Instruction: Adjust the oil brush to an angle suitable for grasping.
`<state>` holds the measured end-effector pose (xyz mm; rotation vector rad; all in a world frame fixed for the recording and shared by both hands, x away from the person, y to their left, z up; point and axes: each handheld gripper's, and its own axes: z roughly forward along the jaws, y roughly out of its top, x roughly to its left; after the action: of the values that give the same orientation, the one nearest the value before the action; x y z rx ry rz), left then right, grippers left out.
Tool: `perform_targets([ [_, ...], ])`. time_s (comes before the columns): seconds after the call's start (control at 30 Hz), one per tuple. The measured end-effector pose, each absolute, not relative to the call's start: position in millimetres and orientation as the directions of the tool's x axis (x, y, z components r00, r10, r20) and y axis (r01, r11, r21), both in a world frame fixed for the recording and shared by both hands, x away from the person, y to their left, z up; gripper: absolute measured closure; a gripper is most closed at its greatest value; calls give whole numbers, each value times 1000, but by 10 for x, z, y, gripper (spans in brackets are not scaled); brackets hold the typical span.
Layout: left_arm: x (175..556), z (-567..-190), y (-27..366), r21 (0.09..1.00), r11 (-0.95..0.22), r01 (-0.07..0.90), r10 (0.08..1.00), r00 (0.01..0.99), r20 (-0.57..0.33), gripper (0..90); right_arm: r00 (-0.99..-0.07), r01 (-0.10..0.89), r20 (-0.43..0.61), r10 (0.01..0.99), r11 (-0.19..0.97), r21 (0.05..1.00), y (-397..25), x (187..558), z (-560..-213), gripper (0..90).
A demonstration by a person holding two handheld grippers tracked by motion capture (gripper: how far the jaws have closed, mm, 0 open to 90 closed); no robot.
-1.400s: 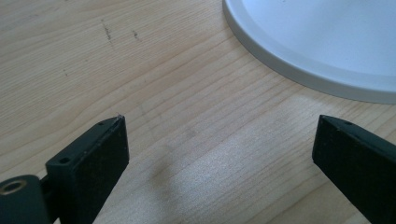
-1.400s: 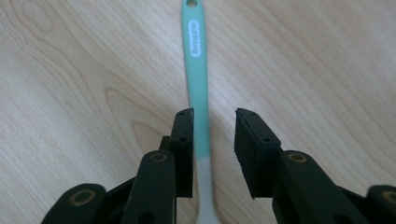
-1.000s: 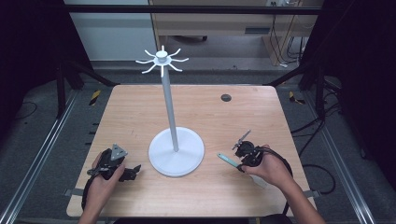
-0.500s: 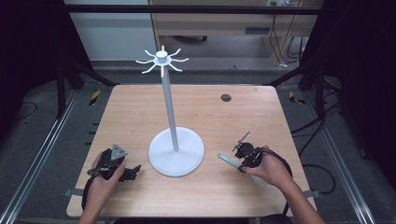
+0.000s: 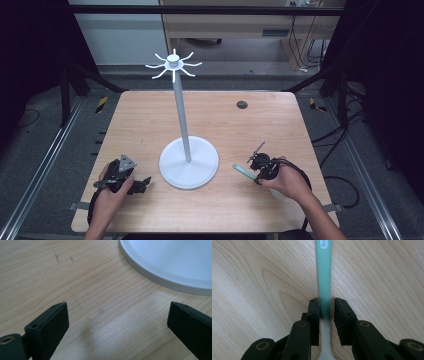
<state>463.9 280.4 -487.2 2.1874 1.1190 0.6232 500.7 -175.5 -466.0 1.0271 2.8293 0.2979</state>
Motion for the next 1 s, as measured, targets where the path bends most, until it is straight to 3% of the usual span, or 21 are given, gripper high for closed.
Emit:
perform_targets([
  [0.7,4635,-4871,2803,688,-468,554,833,537,134,34,-783,596,-51,619,772,219,-1741,4992,-4671,820],
  [1.0,4636,-4872,2803,688,-469,554,833,537,135,34,-768,603,-42,639,744,288,-1804,4999,-4542,822],
])
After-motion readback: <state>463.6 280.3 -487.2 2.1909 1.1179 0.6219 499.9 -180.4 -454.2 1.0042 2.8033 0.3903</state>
